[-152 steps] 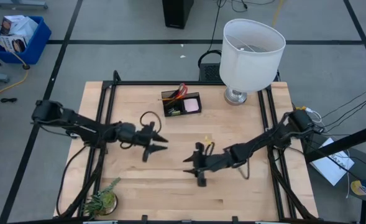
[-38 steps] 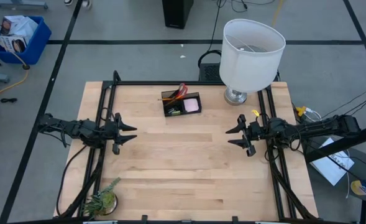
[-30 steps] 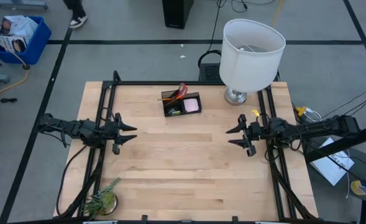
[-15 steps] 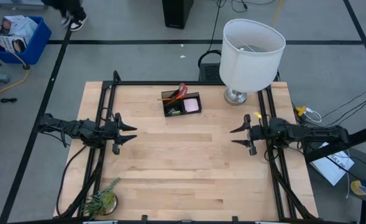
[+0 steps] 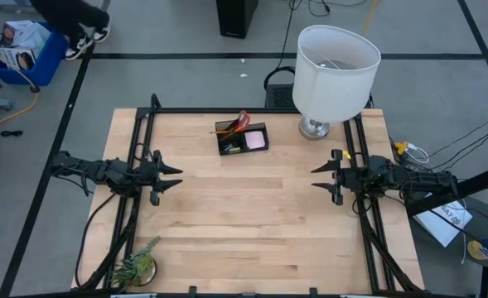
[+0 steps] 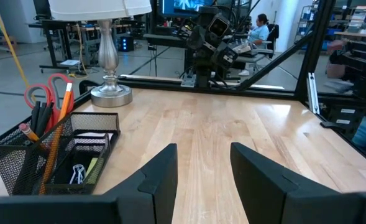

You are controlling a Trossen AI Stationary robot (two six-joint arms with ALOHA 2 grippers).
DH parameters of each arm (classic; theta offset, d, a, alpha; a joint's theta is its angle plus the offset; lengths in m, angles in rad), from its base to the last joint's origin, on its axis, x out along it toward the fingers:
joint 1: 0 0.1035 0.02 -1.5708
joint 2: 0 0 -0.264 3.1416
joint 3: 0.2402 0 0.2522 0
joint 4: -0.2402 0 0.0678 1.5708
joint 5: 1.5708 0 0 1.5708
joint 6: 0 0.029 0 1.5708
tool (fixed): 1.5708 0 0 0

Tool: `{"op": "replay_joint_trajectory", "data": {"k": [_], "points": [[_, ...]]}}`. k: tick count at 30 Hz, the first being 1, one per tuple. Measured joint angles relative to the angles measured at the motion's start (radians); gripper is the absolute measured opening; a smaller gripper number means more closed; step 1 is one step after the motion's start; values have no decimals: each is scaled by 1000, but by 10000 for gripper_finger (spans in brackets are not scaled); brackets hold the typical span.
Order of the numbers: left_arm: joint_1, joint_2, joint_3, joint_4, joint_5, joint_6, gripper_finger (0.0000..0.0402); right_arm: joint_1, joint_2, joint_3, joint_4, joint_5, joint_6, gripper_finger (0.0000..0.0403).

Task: Pick and place office supplies into organizer
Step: Return to Home Position

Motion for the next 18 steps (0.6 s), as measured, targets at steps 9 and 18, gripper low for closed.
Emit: {"op": "replay_joint_trajectory", "data": {"k": [9, 18], "points": [[0, 0, 0, 0, 0, 0, 154, 0, 1, 0, -2, 0, 16, 183], [0, 0, 0, 0, 0, 0, 154, 0, 1, 0, -3, 0, 16, 183]]}}
